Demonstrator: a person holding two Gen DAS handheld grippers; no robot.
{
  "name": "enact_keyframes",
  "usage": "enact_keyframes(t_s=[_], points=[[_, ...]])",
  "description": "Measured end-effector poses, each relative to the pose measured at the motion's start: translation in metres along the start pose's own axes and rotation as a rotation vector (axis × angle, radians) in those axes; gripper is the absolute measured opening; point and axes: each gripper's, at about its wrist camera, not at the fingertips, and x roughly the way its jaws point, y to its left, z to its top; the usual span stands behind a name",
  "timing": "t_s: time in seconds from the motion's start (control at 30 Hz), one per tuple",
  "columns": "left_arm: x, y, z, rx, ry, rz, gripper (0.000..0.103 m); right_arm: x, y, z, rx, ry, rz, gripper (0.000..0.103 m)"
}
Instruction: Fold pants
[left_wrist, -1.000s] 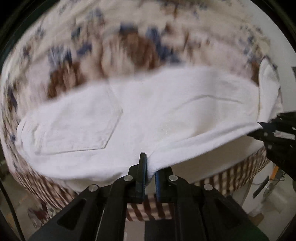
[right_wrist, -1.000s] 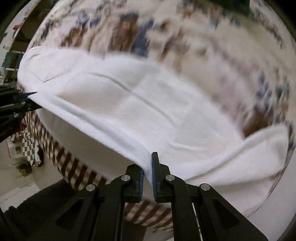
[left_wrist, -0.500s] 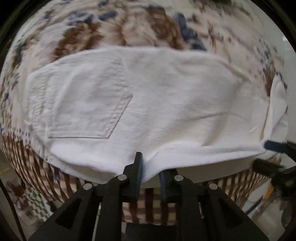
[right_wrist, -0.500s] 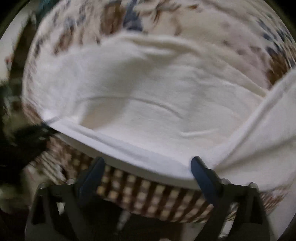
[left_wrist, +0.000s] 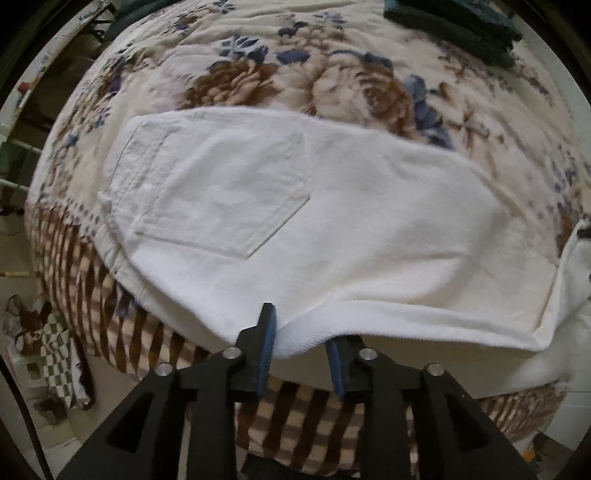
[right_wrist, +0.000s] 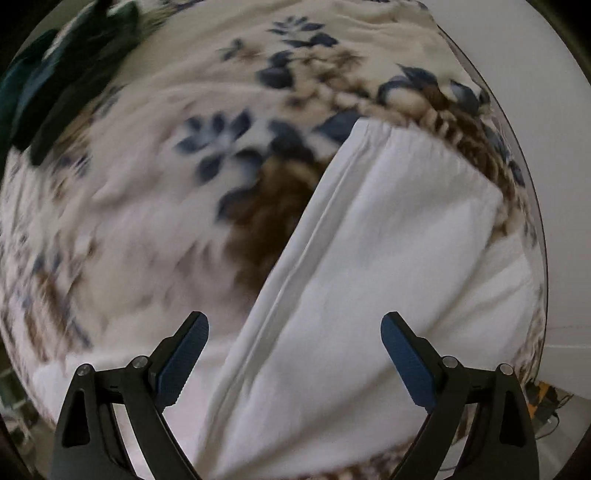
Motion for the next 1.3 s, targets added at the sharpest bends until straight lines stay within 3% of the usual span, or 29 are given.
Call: enact_keyframes(t_s=[0.03, 0.07, 0.17, 0.27, 0.3, 0.33, 0.4, 0.5, 0.6, 0.73, 0.8, 0.87, 0.97, 1.0, 1.03, 1.13, 1.3], points=[[0.004, 0.000, -0.004, -0.004, 0.007, 0.010, 0.061, 0.006, 0.002, 0.006, -0.011, 0.007, -0.009, 0.096], [0.012, 0.000, -0.002, -0.009, 0.018, 0.019, 0.092, 0.011, 0.004, 0.012, -0.025, 0.011, -0.028, 0.096], [0.026, 0.007, -0.019, -0.033, 0.052, 0.042, 0.095, 0.025, 0.013, 0.016, -0.068, 0.026, -0.087, 0.088], [0.024, 0.018, -0.025, -0.078, 0.037, 0.066, 0.095, 0.026, 0.017, 0.004, -0.086, 0.008, -0.127, 0.046], [0.020, 0.022, -0.025, -0.091, 0.013, 0.077, 0.095, 0.020, 0.013, -0.001, -0.077, -0.010, -0.127, 0.017], [0.015, 0.025, -0.023, -0.099, -0.010, 0.083, 0.095, 0.010, 0.003, -0.008, -0.047, -0.033, -0.107, 0.008], [0.003, 0.033, -0.017, -0.117, -0.075, 0.097, 0.095, -0.009, -0.026, -0.025, 0.016, -0.073, -0.038, 0.005], [-0.010, 0.045, -0.005, -0.147, -0.153, 0.123, 0.095, -0.052, -0.085, -0.057, 0.139, -0.163, 0.044, 0.005], [-0.011, 0.052, 0.008, -0.168, -0.167, 0.098, 0.096, -0.078, -0.157, -0.092, 0.309, -0.205, 0.112, 0.005], [-0.003, 0.057, 0.019, -0.208, -0.143, 0.060, 0.096, -0.046, -0.219, -0.124, 0.491, -0.193, 0.197, 0.005], [0.004, 0.063, 0.021, -0.241, -0.117, 0.029, 0.096, -0.004, -0.212, -0.132, 0.538, -0.121, 0.215, 0.006], [0.011, 0.068, 0.020, -0.274, -0.097, 0.017, 0.096, 0.025, -0.218, -0.141, 0.598, -0.047, 0.240, 0.013], [0.019, 0.090, 0.010, -0.349, -0.063, -0.044, 0.096, 0.026, -0.224, -0.167, 0.663, -0.071, 0.302, 0.053], [0.020, 0.095, 0.008, -0.363, -0.054, -0.055, 0.096, 0.020, -0.224, -0.172, 0.669, -0.089, 0.299, 0.072], [0.023, 0.105, 0.005, -0.385, -0.042, -0.081, 0.096, 0.013, -0.222, -0.179, 0.671, -0.103, 0.286, 0.078], [0.029, 0.133, -0.001, -0.434, -0.012, -0.126, 0.096, -0.002, -0.195, -0.196, 0.680, -0.109, 0.290, 0.078], [0.044, 0.188, 0.003, -0.546, 0.014, -0.242, 0.096, 0.002, -0.084, -0.219, 0.551, -0.021, 0.423, 0.078]])
